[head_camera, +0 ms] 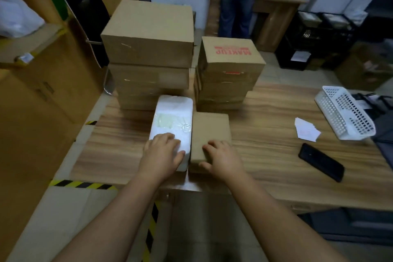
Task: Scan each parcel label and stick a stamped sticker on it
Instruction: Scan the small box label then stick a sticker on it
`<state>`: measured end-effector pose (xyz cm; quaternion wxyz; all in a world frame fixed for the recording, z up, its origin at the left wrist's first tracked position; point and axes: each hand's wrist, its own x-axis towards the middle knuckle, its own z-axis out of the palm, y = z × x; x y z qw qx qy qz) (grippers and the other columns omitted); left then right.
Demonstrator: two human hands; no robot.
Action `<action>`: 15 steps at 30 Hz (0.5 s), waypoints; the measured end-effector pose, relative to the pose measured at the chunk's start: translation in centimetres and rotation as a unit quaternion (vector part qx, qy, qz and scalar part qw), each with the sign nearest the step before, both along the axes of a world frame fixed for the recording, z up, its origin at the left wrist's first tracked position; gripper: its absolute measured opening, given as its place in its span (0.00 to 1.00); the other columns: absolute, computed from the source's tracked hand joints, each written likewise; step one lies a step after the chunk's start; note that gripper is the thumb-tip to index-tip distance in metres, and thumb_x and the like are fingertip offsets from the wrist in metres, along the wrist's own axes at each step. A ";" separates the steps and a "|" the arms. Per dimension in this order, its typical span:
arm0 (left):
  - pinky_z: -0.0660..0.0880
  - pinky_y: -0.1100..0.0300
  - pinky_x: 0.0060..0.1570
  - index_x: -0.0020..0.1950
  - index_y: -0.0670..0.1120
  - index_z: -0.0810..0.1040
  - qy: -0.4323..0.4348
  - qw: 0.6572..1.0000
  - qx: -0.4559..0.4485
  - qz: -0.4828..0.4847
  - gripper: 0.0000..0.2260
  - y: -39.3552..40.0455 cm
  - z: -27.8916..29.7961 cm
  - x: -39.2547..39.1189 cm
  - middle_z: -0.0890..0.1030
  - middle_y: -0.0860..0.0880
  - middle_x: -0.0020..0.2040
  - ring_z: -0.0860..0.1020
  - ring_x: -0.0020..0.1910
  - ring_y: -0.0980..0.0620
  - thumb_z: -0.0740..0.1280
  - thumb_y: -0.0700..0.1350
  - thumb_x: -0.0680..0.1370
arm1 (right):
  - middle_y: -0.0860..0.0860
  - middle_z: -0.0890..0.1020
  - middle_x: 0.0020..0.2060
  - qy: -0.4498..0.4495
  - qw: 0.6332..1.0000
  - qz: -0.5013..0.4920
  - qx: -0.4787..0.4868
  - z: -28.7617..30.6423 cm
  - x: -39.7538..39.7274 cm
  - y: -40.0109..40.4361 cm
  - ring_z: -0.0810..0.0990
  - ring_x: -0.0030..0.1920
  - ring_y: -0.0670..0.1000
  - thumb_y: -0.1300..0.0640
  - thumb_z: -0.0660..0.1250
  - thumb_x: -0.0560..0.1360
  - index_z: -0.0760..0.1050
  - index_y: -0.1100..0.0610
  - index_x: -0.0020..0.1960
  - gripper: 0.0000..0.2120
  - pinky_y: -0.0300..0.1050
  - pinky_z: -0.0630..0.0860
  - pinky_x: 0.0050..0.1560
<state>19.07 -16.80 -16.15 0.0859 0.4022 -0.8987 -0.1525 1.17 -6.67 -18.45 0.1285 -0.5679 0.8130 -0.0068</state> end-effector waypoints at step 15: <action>0.70 0.58 0.64 0.65 0.48 0.78 0.076 0.996 0.013 -0.048 0.15 3.4 0.8 -6.0 0.76 0.51 0.64 0.71 0.64 0.52 0.66 0.50 0.80 | 0.50 0.67 0.70 -0.030 0.998 0.039 -0.031 -1.4 -4.9 4.7 0.65 0.69 0.54 0.36 0.68 0.71 0.68 0.51 0.72 0.34 0.50 0.66 0.68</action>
